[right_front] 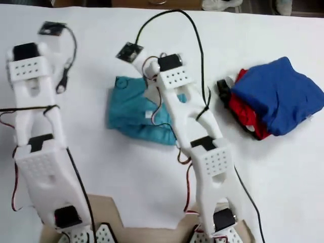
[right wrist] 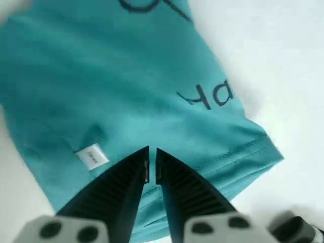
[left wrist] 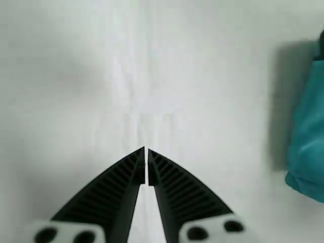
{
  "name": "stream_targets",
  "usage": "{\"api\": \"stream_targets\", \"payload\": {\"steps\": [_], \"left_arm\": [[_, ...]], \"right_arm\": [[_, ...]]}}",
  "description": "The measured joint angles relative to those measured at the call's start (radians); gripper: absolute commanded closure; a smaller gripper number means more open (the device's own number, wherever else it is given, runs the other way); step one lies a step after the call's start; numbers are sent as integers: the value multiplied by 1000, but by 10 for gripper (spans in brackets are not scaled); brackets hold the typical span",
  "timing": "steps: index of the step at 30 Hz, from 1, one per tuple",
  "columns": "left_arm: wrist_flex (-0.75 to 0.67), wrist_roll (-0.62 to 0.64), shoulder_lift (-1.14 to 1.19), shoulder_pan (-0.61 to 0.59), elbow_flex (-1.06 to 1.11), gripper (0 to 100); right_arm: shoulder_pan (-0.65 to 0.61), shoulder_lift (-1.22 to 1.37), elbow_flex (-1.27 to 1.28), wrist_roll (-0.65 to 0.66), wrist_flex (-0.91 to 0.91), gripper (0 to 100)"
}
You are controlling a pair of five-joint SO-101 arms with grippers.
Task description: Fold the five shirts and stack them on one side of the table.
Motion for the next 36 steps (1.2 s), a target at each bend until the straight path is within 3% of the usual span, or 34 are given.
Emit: {"api": "stream_targets", "payload": {"steps": [14, 26, 36], "left_arm": [[0, -35, 0, -72, 0, 980], [-2, -46, 0, -72, 0, 980], [8, -46, 0, -71, 0, 980]], "right_arm": [[-38, -83, 471, -49, -247, 976], [-94, -502, 819, -51, -301, 977], [-181, -589, 1048, -51, -614, 977]]}}
